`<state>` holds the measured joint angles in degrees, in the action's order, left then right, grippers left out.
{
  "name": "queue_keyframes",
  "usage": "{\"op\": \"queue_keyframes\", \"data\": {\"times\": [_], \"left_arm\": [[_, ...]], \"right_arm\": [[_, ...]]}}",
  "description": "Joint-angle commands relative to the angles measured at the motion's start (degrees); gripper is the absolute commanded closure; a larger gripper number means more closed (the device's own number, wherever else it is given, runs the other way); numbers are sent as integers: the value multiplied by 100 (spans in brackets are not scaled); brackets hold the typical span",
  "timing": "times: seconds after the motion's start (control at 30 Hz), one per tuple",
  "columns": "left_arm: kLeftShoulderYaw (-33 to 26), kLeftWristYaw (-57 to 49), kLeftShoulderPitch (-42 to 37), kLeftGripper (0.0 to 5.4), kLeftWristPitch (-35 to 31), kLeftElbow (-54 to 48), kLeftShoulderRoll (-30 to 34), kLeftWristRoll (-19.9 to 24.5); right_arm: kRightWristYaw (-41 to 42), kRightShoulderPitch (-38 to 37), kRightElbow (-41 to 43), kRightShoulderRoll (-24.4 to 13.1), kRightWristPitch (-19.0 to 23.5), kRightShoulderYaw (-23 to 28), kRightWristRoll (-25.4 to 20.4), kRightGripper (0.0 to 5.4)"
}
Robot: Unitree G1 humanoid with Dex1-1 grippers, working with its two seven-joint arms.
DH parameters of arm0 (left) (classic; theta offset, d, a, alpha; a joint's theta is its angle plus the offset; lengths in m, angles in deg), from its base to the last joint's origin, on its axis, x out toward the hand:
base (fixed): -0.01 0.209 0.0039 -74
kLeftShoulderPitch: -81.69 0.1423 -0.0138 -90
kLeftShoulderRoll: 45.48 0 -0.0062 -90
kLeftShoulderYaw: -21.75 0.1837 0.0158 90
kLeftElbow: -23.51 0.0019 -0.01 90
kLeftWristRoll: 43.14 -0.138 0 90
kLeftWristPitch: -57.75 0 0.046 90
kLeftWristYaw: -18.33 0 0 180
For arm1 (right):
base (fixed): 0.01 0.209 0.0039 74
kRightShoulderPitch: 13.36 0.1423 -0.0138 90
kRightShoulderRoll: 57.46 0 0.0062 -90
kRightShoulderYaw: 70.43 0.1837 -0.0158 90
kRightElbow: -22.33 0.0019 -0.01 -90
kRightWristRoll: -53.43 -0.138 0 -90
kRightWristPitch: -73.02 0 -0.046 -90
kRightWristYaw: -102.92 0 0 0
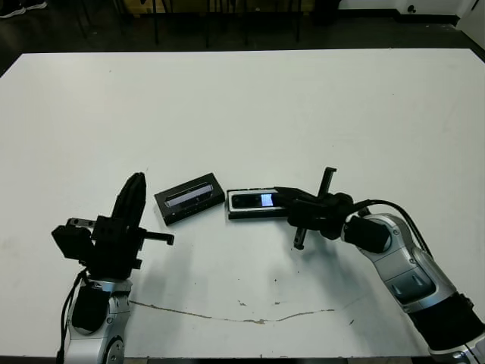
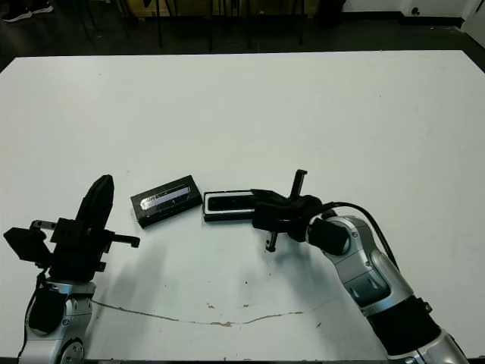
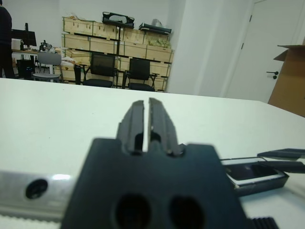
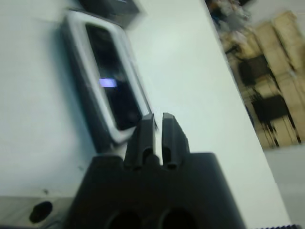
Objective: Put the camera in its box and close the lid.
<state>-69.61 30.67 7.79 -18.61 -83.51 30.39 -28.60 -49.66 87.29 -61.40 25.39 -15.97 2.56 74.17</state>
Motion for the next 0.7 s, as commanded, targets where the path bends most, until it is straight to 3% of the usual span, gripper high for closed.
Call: {"op": "queue_keyframes", "data": {"times": [0.03, 0.2, 0.27, 0.4, 0.5, 0.7], "left_arm": [[-50, -6, 182, 540, 14, 74, 55, -93], [-131, -83, 136, 540, -187, -119, 146, -211], [-197, -31, 71, 540, -207, -165, 230, -219], [-344, 82, -83, 540, -277, -362, 501, -303], [-444, 178, -249, 540, -506, -588, 737, -285], [-542, 405, -769, 540, -1116, -815, 1248, -196]], "right_arm": [[-701, -230, 7, 396, -302, 581, -499, 539], [-828, -130, 269, 618, -396, 1351, -1589, 539], [-661, -109, 563, 571, 11, 1593, -2097, 539], [-408, -170, 1257, 371, 1255, 1974, -2979, 539], [-359, -240, 1582, 238, 1821, 2113, -3248, 539], [-342, -305, 1783, 82, 2426, 2125, -3405, 539]]}}
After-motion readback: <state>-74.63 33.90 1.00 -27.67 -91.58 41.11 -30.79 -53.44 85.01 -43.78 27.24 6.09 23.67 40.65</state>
